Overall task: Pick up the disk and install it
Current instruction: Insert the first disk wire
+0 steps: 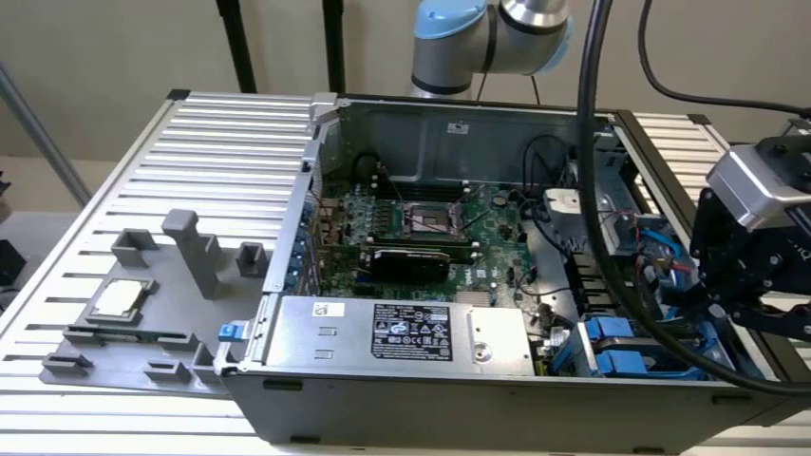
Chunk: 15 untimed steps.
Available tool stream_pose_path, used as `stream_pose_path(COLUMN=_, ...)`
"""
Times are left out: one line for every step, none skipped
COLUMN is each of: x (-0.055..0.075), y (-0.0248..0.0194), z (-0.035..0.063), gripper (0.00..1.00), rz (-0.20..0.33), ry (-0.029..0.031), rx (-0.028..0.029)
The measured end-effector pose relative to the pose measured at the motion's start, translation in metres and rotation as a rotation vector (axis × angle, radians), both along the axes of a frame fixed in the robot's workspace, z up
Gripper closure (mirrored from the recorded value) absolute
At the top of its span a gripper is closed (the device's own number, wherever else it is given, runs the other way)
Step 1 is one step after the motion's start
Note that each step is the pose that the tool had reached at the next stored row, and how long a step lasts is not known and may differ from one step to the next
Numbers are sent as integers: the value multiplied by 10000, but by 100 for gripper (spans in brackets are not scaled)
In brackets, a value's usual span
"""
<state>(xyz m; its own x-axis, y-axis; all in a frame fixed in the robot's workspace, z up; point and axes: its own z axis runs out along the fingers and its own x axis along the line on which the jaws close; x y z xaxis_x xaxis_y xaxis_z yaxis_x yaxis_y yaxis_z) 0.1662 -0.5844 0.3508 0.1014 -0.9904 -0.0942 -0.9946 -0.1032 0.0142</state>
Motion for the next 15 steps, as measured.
stream_pose_path(x=-20, y=1, z=1, gripper=100, rz=0, ry=1, rx=-1)
stream_pose_path(x=-42, y=1, z=0, gripper=100, rz=-1, ry=4, rx=0)
stream_pose_path(x=-66, y=2, z=0, gripper=100, rz=0, ry=12, rx=0)
stream_pose_path(x=-89, y=2, z=0, gripper=100, rz=-1, ry=24, rx=1)
stream_pose_path(x=-113, y=2, z=0, gripper=100, rz=-1, ry=38, rx=1)
stream_pose_path(x=-132, y=2, z=0, gripper=100, rz=-2, ry=53, rx=0)
stream_pose_path(x=-150, y=2, z=0, gripper=100, rz=-6, ry=69, rx=0)
stream_pose_path(x=-162, y=2, z=-1, gripper=100, rz=-18, ry=86, rx=1)
stream_pose_path(x=-169, y=1, z=-2, gripper=100, rz=-46, ry=100, rx=-1)
stream_pose_path(x=-172, y=1, z=-3, gripper=100, rz=-92, ry=108, rx=-7)
stream_pose_path(x=-173, y=2, z=-5, gripper=100, rz=-152, ry=113, rx=-19)
stream_pose_path(x=-175, y=2, z=-6, gripper=100, rz=-215, ry=117, rx=-36)
stream_pose_path(x=-176, y=2, z=-8, gripper=100, rz=-280, ry=118, rx=-60)
stream_pose_path(x=-176, y=2, z=-10, gripper=100, rz=-353, ry=119, rx=-94)
stream_pose_path(x=-176, y=2, z=-12, gripper=100, rz=-416, ry=119, rx=-131)
